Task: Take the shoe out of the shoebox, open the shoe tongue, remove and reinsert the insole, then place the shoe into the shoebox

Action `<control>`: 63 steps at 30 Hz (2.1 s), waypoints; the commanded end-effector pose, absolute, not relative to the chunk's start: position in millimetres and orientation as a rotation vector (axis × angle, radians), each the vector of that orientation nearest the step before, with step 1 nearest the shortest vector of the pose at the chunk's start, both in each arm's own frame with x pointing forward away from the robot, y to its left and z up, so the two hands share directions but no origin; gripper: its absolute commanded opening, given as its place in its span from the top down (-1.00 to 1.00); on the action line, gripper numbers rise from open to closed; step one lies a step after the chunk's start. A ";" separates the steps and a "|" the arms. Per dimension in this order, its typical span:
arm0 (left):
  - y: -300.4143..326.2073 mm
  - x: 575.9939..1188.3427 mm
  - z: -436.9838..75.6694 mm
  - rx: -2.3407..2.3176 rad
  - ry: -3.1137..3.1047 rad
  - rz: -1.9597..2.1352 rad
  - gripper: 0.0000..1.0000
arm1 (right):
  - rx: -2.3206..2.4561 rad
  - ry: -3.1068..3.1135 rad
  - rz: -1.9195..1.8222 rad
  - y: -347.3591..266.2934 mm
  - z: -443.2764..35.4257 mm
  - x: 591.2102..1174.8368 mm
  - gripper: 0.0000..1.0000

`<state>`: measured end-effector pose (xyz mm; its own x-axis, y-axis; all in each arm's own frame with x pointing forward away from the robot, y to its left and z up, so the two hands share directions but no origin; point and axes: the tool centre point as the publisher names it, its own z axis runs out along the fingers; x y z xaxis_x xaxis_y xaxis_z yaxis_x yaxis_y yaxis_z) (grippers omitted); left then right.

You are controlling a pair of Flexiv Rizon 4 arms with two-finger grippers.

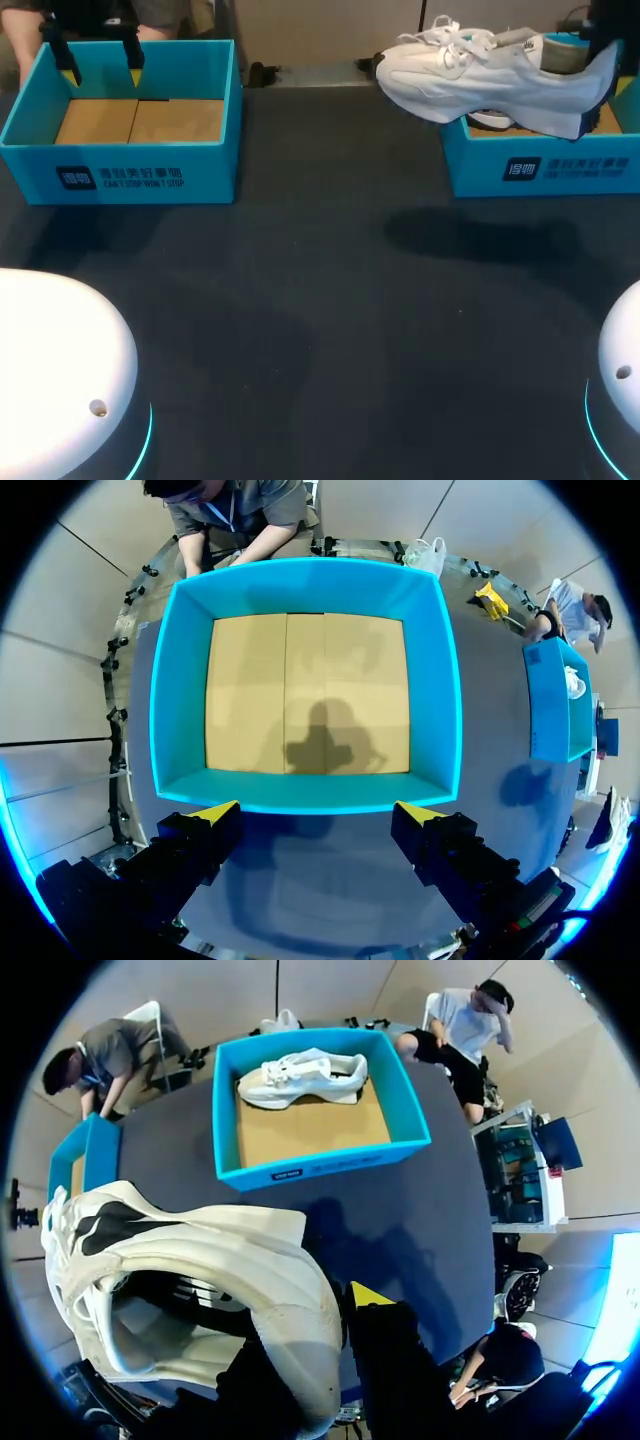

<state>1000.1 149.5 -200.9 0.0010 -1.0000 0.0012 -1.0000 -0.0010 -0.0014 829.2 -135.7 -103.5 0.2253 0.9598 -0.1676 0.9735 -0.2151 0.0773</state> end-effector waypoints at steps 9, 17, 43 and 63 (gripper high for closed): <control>149.6 999.8 -200.3 -2.222 2.220 -0.002 -1.00 | 2.264 1.933 -0.074 -68.3 -144.1 758.7 1.00; 149.6 999.8 -200.3 -2.222 2.220 -0.002 -1.00 | 2.263 1.958 -0.099 -32.0 -173.7 735.6 1.00; 149.6 999.8 -200.3 -2.222 2.220 -0.002 -1.00 | 2.191 2.057 -0.112 31.4 -242.0 716.5 1.00; 149.6 999.8 -200.3 -2.222 2.220 -0.002 -1.00 | 2.204 2.057 -0.108 50.3 -261.9 707.8 1.00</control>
